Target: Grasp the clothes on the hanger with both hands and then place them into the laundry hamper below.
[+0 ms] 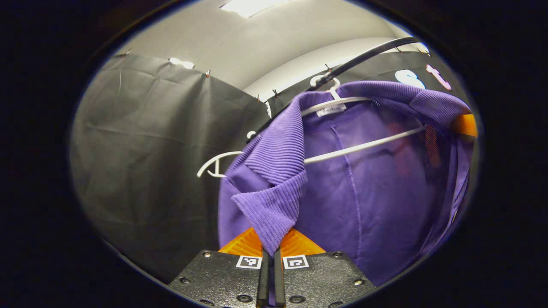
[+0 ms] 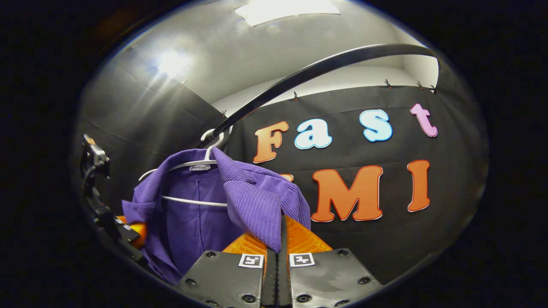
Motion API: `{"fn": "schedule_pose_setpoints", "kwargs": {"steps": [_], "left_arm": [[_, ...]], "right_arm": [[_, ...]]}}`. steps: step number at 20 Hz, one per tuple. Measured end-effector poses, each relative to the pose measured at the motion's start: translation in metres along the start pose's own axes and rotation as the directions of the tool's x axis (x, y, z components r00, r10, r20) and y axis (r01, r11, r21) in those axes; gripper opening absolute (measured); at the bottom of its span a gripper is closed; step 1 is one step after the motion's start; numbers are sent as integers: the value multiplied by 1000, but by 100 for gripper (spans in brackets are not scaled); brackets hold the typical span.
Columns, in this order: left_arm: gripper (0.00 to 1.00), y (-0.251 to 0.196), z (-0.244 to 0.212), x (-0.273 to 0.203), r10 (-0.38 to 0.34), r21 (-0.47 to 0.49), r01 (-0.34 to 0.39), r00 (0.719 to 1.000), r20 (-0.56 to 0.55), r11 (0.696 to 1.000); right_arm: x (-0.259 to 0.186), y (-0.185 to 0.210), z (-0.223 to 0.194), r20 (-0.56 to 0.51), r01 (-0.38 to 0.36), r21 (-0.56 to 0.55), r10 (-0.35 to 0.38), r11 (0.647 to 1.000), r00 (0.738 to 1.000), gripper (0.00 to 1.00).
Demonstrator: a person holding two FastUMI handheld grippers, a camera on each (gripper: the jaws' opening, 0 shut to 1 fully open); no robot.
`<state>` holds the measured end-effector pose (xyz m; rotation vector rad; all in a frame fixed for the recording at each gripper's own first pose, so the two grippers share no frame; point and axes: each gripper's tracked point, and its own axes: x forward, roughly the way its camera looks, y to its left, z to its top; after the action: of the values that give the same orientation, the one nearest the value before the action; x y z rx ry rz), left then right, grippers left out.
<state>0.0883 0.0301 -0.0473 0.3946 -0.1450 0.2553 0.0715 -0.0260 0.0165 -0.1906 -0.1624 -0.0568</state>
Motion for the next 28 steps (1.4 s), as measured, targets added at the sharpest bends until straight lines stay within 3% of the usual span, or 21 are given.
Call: {"fn": "schedule_pose_setpoints", "kwargs": {"steps": [2, 4, 5, 8, 9, 14, 18, 19, 23, 24, 28], "left_arm": [[5, 35, 28, 10, 58, 31, -60, 996, 62, 998], [7, 56, 30, 29, 99, 24, -100, 994, 44, 995], [2, 70, 33, 37, 129, 11, -130, 991, 44, 991], [2, 106, 49, 64, 206, 22, -209, 975, 82, 978], [5, 110, 52, 74, 208, 33, -211, 974, 92, 977], [5, 116, 48, 130, 175, -99, -167, 981, 80, 981], [5, 103, 44, 178, 128, -62, -123, 986, 102, 991], [4, 97, 36, 189, 104, -52, -100, 990, 91, 994], [3, 59, -17, 216, -18, -50, 17, 1000, -24, 999], [5, 52, -34, 213, -44, -69, 40, 997, -64, 997], [5, 24, -95, 195, -123, -137, 100, 977, -172, 986]], "right_arm": [[-3, -14, 6, 22, 81, -35, -80, 996, 997, 4], [-4, -29, 11, 46, 178, -82, -174, 981, 984, 9], [0, -35, 17, 77, 220, -108, -213, 969, 974, 4], [16, -54, 32, 156, 332, -153, -309, 931, 938, 13], [23, -61, 32, 165, 358, -154, -333, 921, 928, 8], [40, -71, 32, 179, 434, -155, -407, 887, 896, 8], [49, -74, 39, 196, 478, -141, -449, 867, 872, 8], [49, -74, 42, 200, 486, -139, -456, 863, 867, 12], [56, -72, 40, 207, 502, -140, -471, 854, 858, 8], [56, -68, 41, 208, 502, -146, -469, 853, 858, 5], [60, -62, 37, 192, 484, -145, -456, 863, 869, 8]]}}
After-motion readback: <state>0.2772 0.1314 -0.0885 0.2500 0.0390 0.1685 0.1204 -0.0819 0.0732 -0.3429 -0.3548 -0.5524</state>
